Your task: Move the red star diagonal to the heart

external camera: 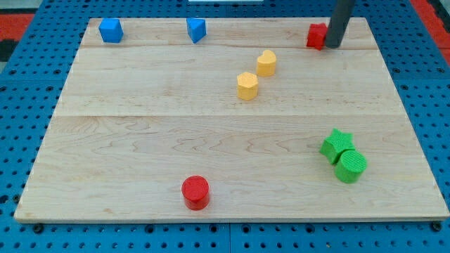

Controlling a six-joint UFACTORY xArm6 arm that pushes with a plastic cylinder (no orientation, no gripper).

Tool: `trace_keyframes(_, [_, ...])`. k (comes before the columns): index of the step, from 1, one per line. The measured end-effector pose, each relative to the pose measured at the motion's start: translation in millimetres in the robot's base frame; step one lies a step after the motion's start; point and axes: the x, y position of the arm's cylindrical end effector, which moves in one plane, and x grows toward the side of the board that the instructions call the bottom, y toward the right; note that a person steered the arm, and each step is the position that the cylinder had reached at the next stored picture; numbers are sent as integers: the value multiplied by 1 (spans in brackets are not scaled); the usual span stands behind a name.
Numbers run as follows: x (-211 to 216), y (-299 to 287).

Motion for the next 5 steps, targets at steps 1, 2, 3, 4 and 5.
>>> trace_keyframes(1, [-14,0])
trace_keyframes(2, [-23,0])
trace_keyframes(3, [-30,16])
trace_keyframes(4, [-30,28])
trace_keyframes(5, [-31,28])
